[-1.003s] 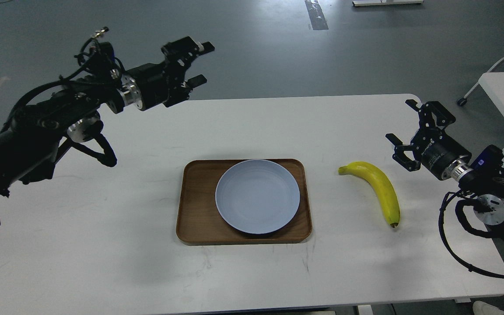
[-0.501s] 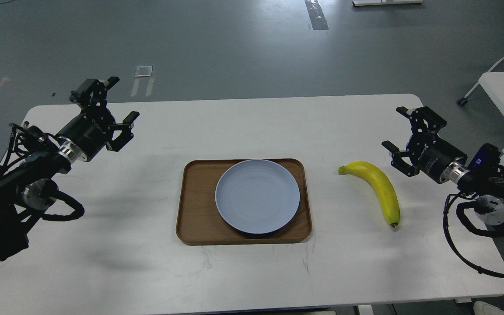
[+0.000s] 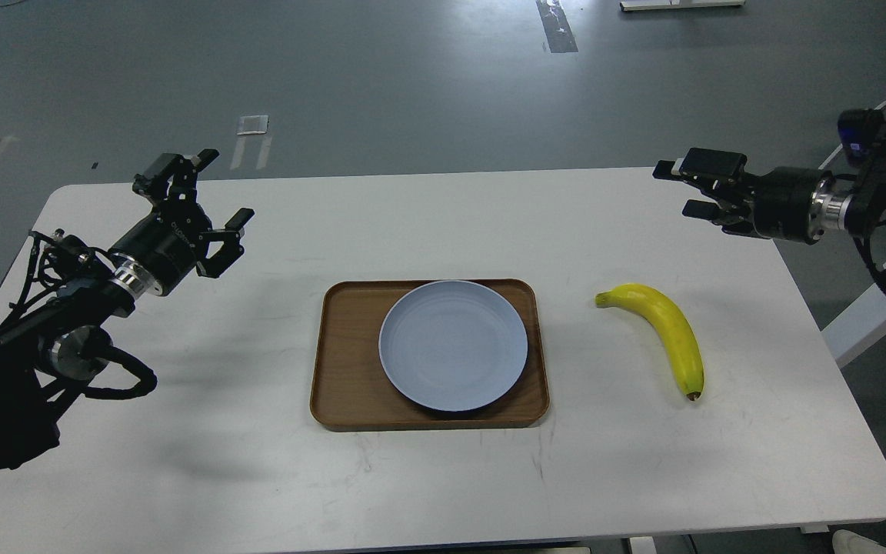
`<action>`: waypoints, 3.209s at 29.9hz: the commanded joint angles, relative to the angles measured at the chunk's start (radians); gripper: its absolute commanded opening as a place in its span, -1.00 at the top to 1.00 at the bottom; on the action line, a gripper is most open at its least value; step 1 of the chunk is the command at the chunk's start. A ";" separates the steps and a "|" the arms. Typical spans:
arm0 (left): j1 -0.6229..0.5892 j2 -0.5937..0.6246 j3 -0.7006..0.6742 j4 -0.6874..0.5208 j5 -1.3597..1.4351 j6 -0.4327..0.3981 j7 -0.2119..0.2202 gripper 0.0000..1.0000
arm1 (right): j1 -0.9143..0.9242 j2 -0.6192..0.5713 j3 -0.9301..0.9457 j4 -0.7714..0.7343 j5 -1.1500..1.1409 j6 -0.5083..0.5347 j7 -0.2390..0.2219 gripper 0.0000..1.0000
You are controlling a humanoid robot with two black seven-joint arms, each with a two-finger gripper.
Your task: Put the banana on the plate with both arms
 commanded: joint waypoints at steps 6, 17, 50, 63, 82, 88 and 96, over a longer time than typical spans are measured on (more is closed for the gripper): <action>-0.001 0.001 0.001 -0.003 0.000 0.000 0.000 -0.95 | 0.112 0.141 -0.367 0.003 -0.240 0.000 0.000 -0.99; -0.001 -0.009 0.001 -0.003 0.000 0.000 0.000 -0.95 | 0.081 0.209 -0.495 -0.017 -0.251 -0.049 0.000 -0.99; -0.001 -0.012 0.001 -0.003 0.000 0.000 0.000 -0.95 | 0.051 0.227 -0.498 -0.060 -0.249 -0.064 0.000 0.96; -0.005 -0.007 0.000 -0.003 0.000 0.000 0.000 -0.95 | 0.295 0.356 -0.484 0.046 -0.158 -0.050 0.000 0.93; -0.009 0.001 0.000 -0.003 0.000 0.000 0.000 -0.95 | 0.250 0.694 -0.602 -0.061 0.094 -0.047 0.000 0.88; -0.010 0.001 -0.002 -0.003 -0.002 0.000 0.000 -0.95 | 0.221 0.694 -0.610 -0.081 0.114 -0.035 0.000 0.79; -0.010 0.001 -0.002 -0.003 -0.002 0.000 0.000 -0.95 | 0.203 0.694 -0.608 -0.083 0.169 -0.036 0.000 0.58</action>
